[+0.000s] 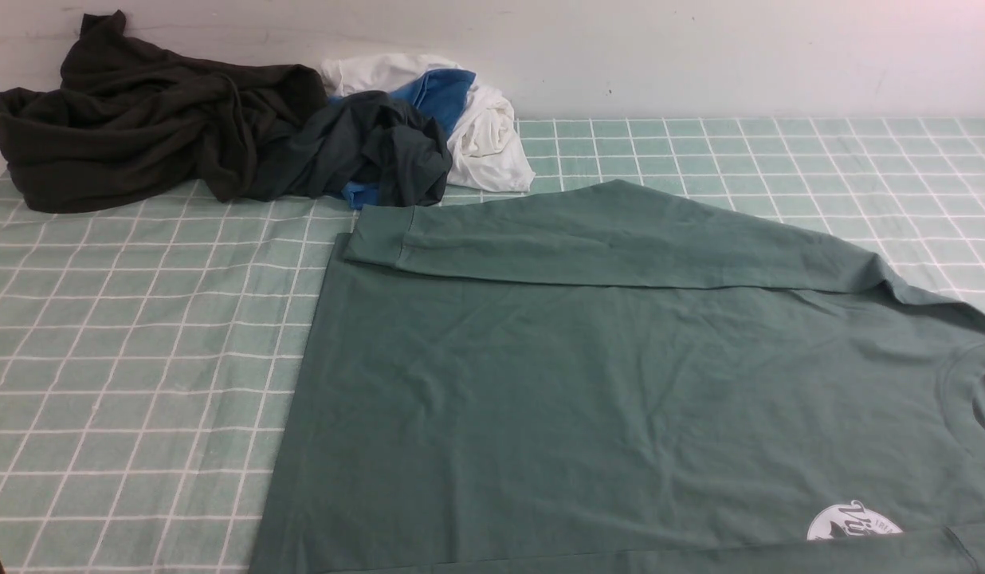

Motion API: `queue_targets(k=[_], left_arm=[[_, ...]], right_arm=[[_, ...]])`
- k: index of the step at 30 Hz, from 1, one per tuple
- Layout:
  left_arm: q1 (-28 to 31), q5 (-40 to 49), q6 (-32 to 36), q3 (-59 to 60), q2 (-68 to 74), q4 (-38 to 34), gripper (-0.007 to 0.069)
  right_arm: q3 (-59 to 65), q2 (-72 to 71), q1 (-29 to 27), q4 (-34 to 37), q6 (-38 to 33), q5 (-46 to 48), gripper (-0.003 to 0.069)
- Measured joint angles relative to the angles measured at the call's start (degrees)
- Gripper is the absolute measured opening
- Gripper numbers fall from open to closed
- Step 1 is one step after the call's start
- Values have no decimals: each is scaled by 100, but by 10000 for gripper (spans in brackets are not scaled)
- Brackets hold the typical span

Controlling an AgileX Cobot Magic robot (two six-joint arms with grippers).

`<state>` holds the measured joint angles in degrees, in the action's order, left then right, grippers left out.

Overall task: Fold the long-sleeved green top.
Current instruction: Use the left arm to clamp the cuff closest to it

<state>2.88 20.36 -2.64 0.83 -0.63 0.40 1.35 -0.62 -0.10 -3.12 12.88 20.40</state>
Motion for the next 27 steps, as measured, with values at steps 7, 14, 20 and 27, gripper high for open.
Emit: queue_targets(k=[7,14,20,27], left_arm=[[0,0,0,0,0,0,-3],[0,0,-27,0,0,-3,-3],[0,-58,-80,7,0,-485,-3],[0,-91,-831,45,0,-2679,-3]], right_arm=[[0,0,0,0,0,0,-14],[0,0,0,0,0,0,-14],[0,0,0,0,0,0,-14],[0,0,0,51,60,0,-14]])
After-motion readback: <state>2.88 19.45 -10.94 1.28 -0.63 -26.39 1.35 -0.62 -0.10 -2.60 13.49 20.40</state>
